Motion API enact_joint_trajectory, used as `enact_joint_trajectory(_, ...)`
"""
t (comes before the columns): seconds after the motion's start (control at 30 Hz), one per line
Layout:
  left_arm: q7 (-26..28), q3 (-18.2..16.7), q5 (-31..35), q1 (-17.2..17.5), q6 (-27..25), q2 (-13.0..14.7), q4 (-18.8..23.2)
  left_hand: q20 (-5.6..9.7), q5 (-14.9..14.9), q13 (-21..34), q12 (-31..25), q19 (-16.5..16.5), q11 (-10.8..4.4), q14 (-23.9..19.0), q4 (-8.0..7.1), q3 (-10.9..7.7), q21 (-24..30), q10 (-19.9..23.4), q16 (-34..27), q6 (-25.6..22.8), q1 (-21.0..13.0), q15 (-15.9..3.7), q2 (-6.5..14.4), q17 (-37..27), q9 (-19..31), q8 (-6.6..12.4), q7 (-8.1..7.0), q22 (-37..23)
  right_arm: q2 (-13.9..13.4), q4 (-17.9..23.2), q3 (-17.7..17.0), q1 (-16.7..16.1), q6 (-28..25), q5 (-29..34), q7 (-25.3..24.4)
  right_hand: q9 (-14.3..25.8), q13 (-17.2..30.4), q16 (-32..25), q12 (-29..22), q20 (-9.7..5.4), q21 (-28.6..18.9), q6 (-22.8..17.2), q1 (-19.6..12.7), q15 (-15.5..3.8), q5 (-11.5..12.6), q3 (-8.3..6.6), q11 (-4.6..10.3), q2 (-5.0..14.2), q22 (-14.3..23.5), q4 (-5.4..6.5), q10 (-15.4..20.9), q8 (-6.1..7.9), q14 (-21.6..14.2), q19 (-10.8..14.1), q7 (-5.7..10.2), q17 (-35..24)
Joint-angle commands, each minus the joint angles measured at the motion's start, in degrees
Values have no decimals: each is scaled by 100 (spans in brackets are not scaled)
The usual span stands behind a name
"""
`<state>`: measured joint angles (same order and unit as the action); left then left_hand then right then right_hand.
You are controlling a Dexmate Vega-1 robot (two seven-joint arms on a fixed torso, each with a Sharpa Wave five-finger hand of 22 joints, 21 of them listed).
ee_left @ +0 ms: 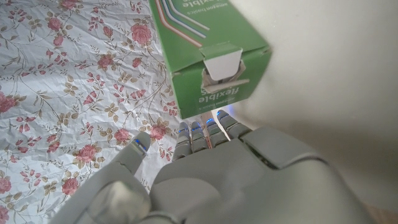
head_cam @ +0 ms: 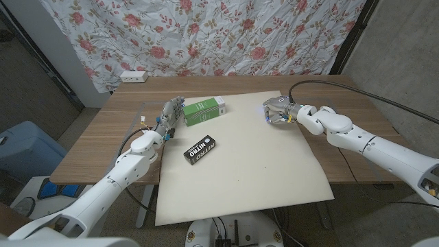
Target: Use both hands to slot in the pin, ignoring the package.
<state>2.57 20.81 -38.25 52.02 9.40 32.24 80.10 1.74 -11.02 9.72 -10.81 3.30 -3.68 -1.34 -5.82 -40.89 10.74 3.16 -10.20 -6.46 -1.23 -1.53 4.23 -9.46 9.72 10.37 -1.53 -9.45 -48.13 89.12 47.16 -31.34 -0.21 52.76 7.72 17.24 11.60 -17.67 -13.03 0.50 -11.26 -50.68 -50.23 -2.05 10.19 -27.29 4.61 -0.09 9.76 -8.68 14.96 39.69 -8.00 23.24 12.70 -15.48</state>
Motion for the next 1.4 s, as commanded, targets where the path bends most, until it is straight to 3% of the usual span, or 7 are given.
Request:
enact_joint_trajectory(0.03, -1, 0, -7, 19, -1, 1, 10, 12, 2, 20, 2, 41, -12, -37, -9, -47, 25, 35, 10, -41, 11, 11, 422, -23, 21, 2, 0, -34, 15, 1, 42, -6, -58, 53, -6, 22, 7, -39, -37, -35, -37, -96, -16, -114, -7, 12, 12, 92, 14, 17, 52, 64, -49, 33, -3, -19)
enact_joint_trajectory(0.53, 63, 15, 1, 58, -8, -32, 27, 14, 1, 20, 1, 42, -16, -40, -14, -54, 24, 40, 9, -44, 13, 13, 424, -23, 21, 2, -3, -34, -27, 65, -6, -49, -163, 53, 0, 12, 0, -68, -38, -73, -39, -358, 8, -199, -18, 45, 55, 163, 14, 15, 152, 143, -102, 76, 0, -34)
enact_joint_trajectory(1.4, 192, -28, 16, 157, -61, 37, 196, 16, 1, 20, 2, 41, -8, -41, -17, -66, 22, 40, 10, -38, 13, 5, 423, -23, 22, -3, -4, -34, -110, 295, -280, -228, -374, -345, -77, -7, -5, -79, -9, -98, -37, -441, -22, -227, -11, 72, 93, 199, 15, -19, 172, 149, -108, 106, 8, -47)
